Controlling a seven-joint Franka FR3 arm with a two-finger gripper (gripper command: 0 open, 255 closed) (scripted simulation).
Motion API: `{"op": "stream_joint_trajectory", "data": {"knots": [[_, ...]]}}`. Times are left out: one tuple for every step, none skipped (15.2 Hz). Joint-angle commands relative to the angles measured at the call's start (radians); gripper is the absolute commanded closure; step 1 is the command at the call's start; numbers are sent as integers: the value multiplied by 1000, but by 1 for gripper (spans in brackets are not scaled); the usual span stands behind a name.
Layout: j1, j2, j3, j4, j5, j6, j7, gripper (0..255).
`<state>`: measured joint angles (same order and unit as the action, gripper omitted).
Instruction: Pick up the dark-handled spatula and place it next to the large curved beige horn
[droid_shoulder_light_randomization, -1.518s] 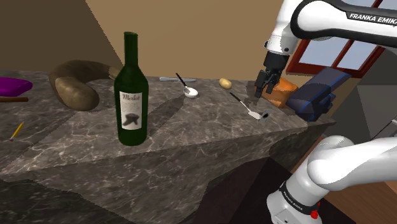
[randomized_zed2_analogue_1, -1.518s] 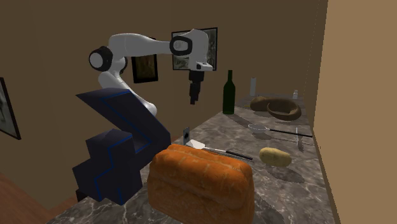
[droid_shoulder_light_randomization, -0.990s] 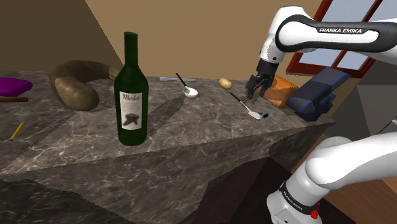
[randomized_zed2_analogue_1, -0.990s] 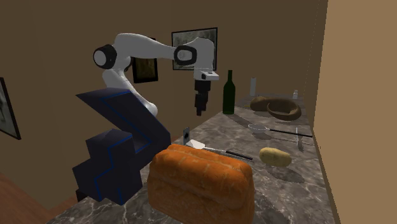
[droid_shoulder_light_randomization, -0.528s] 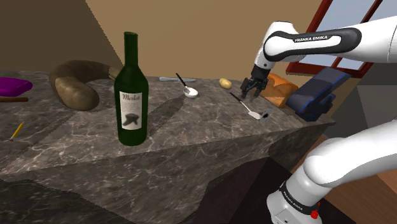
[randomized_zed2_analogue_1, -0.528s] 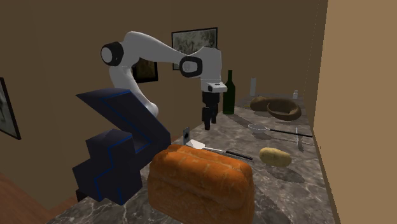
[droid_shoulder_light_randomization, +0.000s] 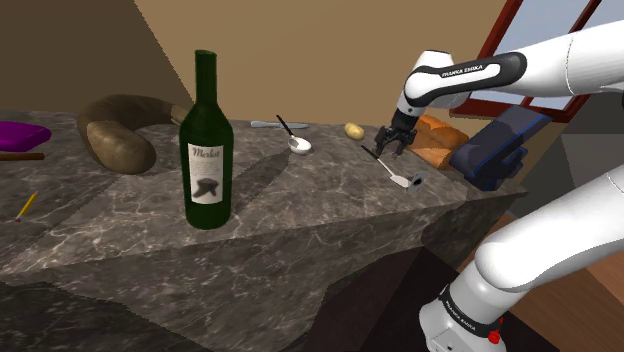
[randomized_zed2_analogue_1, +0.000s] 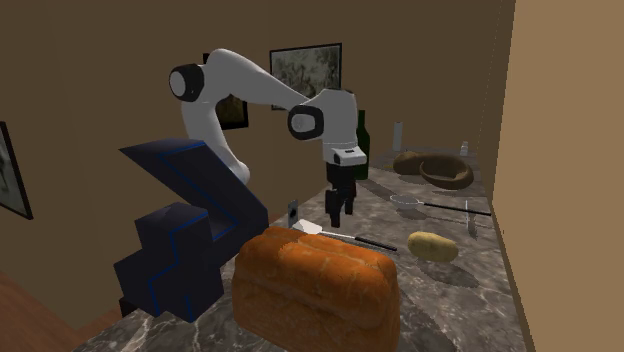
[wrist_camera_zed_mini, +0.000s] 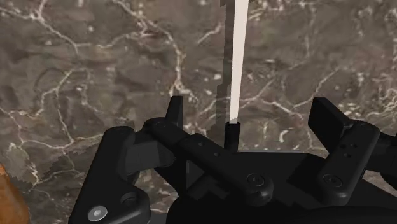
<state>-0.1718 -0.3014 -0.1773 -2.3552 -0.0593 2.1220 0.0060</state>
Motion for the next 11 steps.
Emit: {"op": "stream_joint_trajectory", "data": {"knots": [[-2,13,-4,-14,1,30,-2,0],[-1,20,-5,-22,1,44,-3,0],[-1,26,-6,-30,2,58,-3,0],[-1,33,-7,-38,3,73,-4,0],[-1,45,-8,-49,4,95,-5,0],[-1,45,-8,-49,4,95,-5,0],[-1,45,-8,-49,4,95,-5,0],[-1,45,-8,-49,4,95,-5,0],[-1,45,-8,-49,4,95,-5,0],[-1,45,-8,-49,4,95,-5,0],[-1,45,-8,-49,4,95,-5,0]]}}
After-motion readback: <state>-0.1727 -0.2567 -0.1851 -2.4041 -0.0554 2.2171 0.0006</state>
